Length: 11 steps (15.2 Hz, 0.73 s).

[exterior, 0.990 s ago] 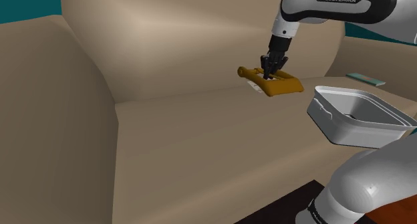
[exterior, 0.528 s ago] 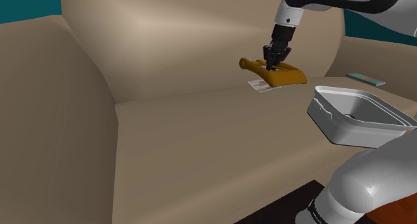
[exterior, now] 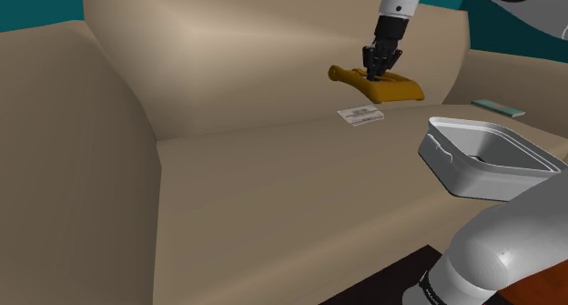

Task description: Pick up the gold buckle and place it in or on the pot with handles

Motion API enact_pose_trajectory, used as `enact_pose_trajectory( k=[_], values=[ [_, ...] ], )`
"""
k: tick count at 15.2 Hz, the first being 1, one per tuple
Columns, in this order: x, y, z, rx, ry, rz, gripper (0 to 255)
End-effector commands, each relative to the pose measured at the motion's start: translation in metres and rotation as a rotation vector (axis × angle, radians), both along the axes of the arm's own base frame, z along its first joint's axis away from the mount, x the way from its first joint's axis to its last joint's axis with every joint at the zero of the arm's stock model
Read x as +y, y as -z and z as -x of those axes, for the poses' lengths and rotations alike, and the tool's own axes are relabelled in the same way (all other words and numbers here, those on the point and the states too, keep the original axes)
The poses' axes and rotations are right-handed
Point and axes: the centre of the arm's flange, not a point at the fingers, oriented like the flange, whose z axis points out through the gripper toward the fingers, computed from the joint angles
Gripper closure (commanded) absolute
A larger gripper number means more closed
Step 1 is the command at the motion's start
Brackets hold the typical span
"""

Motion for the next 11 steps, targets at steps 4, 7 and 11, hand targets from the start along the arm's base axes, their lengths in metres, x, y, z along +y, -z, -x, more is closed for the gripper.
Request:
enact_pose_trajectory(
  k=[4, 7, 11],
  values=[
    [-0.016, -0.016, 0.021, 0.0, 0.0, 0.0, 255],
    [-0.04, -0.017, 0.053, 0.0, 0.0, 0.0, 255],
    [-0.072, -0.019, 0.095, 0.0, 0.0, 0.0, 255]
  ],
)
